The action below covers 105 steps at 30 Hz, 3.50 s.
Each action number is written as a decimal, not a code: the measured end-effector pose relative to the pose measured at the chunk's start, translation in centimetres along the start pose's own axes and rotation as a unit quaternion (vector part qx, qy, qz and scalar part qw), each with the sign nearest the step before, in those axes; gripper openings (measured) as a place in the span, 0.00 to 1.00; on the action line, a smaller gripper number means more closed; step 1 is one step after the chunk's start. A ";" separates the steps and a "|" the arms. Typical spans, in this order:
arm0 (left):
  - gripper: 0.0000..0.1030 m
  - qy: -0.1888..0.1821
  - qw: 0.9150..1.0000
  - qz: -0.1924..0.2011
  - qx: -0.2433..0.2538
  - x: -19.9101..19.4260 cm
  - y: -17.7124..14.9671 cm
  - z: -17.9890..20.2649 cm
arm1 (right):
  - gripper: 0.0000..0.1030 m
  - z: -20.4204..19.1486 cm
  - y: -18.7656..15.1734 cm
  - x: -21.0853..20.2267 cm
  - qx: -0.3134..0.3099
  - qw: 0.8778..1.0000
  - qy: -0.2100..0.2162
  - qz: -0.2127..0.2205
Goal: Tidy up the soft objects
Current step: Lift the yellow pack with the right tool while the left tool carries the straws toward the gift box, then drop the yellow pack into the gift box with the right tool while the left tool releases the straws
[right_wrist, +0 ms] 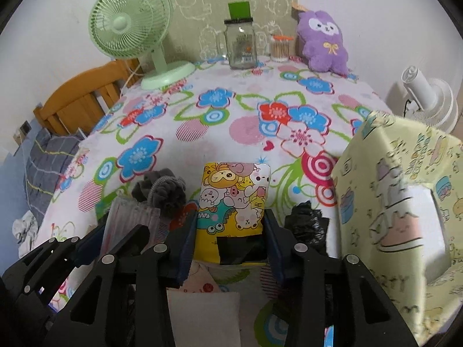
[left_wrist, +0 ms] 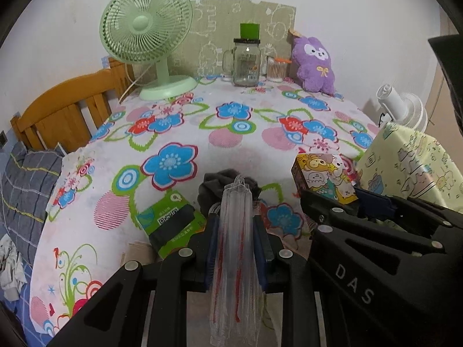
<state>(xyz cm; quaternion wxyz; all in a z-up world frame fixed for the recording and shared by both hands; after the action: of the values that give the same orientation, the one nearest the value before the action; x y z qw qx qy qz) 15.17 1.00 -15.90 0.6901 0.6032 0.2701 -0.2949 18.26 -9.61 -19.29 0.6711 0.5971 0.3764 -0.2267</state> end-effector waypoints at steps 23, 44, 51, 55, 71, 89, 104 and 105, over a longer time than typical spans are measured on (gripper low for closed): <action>0.21 -0.025 0.998 0.062 0.016 -6.5 2.6 4.4 | 0.45 2.3 1.4 -10.0 -0.017 0.996 -0.024 0.090; 0.22 -0.062 0.992 0.089 0.064 -7.6 3.1 12.7 | 0.45 9.5 0.3 -14.3 0.000 0.990 -0.065 0.123; 0.22 -0.073 0.990 0.090 0.076 -7.0 3.2 15.6 | 0.45 12.1 0.0 -14.7 0.011 0.989 -0.076 0.130; 0.22 -0.079 0.990 0.087 0.082 -6.5 3.2 17.1 | 0.45 13.8 -0.1 -14.7 0.017 0.988 -0.081 0.131; 0.22 -0.106 0.987 0.063 0.100 -3.0 3.3 22.6 | 0.46 19.6 -0.4 -13.0 0.052 0.985 -0.114 0.118; 0.78 -0.087 0.991 0.019 0.100 0.2 2.7 23.3 | 0.81 21.8 -1.0 -9.8 0.068 0.989 -0.111 0.077; 0.86 -0.086 0.991 0.028 0.103 -1.9 2.6 21.6 | 0.86 19.7 -1.1 -11.2 0.062 0.987 -0.115 0.091; 0.86 -0.085 0.991 0.030 0.103 -2.2 2.6 21.4 | 0.86 19.5 -1.0 -11.3 0.062 0.987 -0.115 0.092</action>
<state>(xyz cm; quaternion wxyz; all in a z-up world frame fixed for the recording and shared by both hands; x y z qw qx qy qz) 15.93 -19.75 -9.91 0.6533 0.6517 0.1606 -0.3503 15.08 -30.38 -11.07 0.6900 0.6393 0.2251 -0.2541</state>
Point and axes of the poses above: each gripper's, at about its wrist camera, not at the fingertips, and x roughly the way its jaws point, z to its right, y to its top, the point moved 3 cm from there along x, roughly the way its jaws point, and after that the axes turned 9 degrees about -x, right-handed, at the moved point
